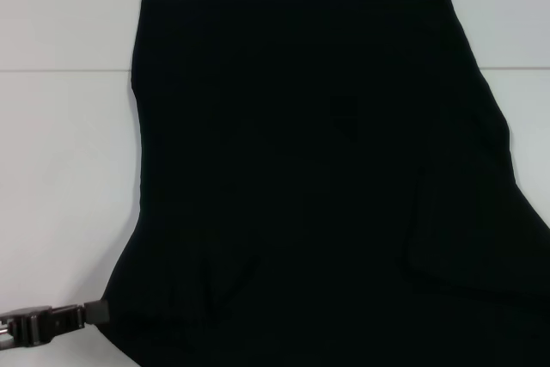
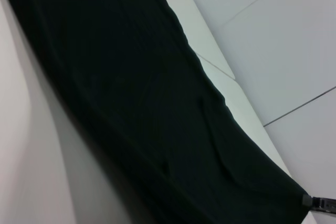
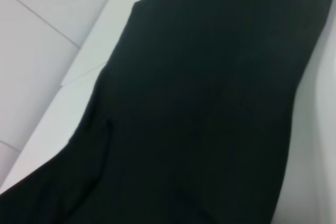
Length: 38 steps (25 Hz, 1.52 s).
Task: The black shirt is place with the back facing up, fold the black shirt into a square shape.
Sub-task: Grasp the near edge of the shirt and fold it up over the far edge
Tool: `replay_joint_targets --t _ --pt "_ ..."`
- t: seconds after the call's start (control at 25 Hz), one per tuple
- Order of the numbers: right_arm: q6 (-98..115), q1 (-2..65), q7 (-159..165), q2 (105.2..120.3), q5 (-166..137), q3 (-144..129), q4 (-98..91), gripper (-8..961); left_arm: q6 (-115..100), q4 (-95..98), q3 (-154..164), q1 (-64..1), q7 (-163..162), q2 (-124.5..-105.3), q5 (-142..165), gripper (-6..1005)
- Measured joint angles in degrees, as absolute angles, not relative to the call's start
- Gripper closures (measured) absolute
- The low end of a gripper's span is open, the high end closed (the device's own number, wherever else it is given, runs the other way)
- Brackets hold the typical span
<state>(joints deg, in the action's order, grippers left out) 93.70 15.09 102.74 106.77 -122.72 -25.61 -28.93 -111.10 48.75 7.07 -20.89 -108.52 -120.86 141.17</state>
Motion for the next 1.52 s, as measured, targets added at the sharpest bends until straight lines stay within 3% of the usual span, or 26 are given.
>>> replay_joint_targets --t 0.56,0.84,1.08,1.32,1.52 --pt "96.38 15.28 103.2 107.36 -124.14 -23.47 -28.98 917 -111.33 48.31 7.0 -25.55 -112.5 -118.96 141.1 980" --pt "94.64 22.27 103.14 107.83 -123.25 -17.5 -29.2 917 -105.63 41.42 6.7 -32.95 -114.58 -115.81 138.79 978" --pt "86.52 29.81 105.57 107.33 -123.23 -17.28 -29.08 917 -95.7 34.81 6.72 -40.66 -115.23 -112.76 136.42 977" --pt "73.78 36.49 107.3 108.29 -123.41 -19.1 -27.56 918 -79.98 31.27 6.99 -45.66 -113.71 -112.34 135.89 975" --pt "61.69 41.48 107.12 109.5 -123.38 -21.44 -24.19 918 -68.65 27.99 7.08 -47.88 -108.31 -113.37 133.04 974"
